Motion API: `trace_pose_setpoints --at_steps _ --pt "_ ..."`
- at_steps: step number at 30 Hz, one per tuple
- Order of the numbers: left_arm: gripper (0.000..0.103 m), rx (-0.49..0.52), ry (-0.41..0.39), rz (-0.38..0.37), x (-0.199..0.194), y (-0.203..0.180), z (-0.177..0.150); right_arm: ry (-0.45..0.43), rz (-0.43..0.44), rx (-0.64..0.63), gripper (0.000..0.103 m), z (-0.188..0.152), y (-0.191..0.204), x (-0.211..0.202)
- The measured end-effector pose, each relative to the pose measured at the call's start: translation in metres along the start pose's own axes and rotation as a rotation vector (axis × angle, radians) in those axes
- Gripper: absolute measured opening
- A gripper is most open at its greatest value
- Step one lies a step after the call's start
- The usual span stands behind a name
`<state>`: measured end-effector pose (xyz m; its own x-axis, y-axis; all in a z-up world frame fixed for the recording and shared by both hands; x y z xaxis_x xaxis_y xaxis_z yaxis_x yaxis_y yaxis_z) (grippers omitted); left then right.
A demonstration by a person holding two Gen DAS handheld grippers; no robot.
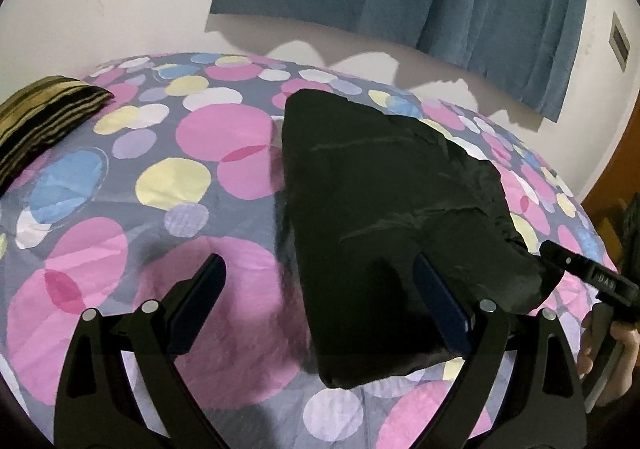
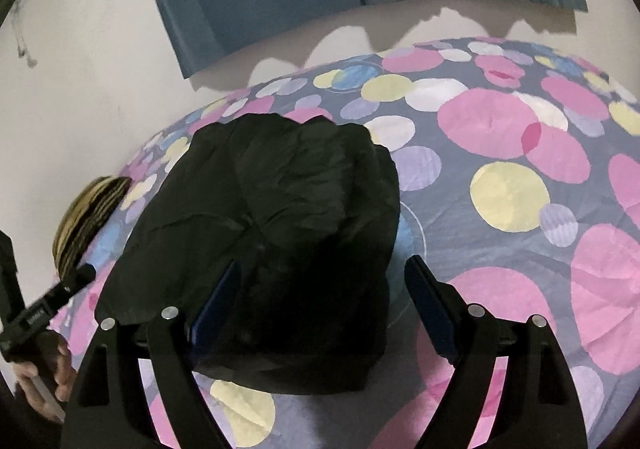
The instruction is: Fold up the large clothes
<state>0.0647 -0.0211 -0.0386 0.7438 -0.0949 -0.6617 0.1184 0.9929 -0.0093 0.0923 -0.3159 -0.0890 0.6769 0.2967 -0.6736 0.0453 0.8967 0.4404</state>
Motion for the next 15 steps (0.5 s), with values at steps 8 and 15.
trace_pose_setpoints --at_steps 8,15 --pt "0.095 0.007 0.012 0.043 -0.006 0.001 -0.002 -0.004 -0.011 -0.054 0.083 -0.014 0.017 -0.004" --pt "0.095 0.015 0.016 0.054 -0.008 0.0 -0.004 -0.01 -0.022 -0.048 0.083 -0.016 0.016 -0.005"
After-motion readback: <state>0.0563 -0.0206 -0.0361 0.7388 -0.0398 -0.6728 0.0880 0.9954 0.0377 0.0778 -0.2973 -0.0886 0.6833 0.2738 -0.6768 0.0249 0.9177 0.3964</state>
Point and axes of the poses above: each gripper's, at about its wrist camera, not at the fingertips, and x roughly the way its jaws point, y to its left, z to its top, the point moved 10 cm from there along x, roughly the way its jaws point, and after that the axes turned 13 degrees about x, right-handed, at the moved point
